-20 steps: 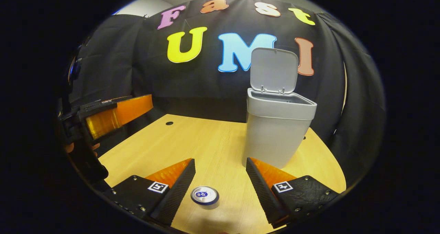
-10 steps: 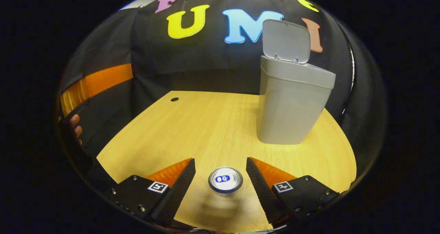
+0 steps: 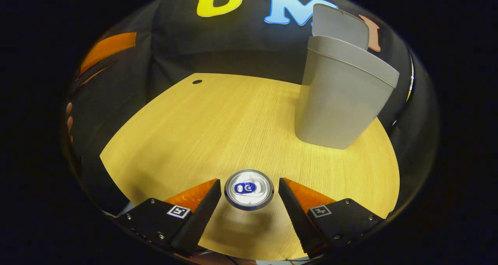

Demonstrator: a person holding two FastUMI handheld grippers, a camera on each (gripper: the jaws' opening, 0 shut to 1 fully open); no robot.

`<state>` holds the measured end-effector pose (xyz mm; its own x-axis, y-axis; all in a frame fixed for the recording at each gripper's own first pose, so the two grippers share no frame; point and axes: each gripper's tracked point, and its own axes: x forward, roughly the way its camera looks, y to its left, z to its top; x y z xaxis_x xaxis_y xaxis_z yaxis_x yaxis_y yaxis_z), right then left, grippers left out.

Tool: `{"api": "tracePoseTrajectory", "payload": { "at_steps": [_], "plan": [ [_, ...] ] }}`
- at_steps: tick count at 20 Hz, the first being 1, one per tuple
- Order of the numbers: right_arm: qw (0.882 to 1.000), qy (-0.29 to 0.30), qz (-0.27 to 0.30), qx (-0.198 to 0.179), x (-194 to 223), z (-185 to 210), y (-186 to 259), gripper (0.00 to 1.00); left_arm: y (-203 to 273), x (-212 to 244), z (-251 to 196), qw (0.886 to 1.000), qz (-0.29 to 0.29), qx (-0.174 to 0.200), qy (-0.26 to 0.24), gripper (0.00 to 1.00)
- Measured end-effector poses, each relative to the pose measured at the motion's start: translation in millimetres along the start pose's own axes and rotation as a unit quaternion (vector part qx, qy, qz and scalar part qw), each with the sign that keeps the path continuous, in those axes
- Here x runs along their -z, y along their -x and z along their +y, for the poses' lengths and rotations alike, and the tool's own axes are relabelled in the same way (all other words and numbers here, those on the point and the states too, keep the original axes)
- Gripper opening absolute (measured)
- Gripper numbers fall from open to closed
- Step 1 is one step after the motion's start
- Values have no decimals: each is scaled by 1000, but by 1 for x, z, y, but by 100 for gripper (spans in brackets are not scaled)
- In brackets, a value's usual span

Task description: Press the lid of the desktop garbage bin to open it, pick up the crumpled paper on the desktop and throw it into the bin, then pick up the pop can on the desktop and drop it into the bin, and finally close the garbage bin lid.

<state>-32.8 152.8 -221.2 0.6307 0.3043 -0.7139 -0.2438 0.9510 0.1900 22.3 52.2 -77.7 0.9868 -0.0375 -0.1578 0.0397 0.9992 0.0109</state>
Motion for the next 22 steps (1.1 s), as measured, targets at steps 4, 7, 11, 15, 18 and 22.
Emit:
{"api": "tracePoseTrajectory", "payload": {
  "at_steps": [4, 7, 11, 15, 18, 22],
  "plan": [
    [1000, 9, 14, -11, 5, 0, -7, 95, -2, 2, -4, 1000, 4, -10, 4, 96],
    [1000, 10, 21, -18, 7, -1, -10, 92, -1, 1, -5, 1000, 3, -17, 2, 95],
    [999, 5, 22, -29, 6, -3, -10, 83, -5, 2, -12, 1000, 4, -20, 3, 96],
    [999, -9, 2, -41, -4, -7, -2, 83, -11, 0, -22, 1000, 1, -17, 3, 96],
    [998, -26, -23, -51, -21, -16, 11, 83, -15, 1, -30, 1000, 1, -14, 5, 96],
    [995, -52, -58, -62, -44, -28, 31, 83, -20, 4, -36, 1000, 4, -12, 11, 93]
  ]
}}
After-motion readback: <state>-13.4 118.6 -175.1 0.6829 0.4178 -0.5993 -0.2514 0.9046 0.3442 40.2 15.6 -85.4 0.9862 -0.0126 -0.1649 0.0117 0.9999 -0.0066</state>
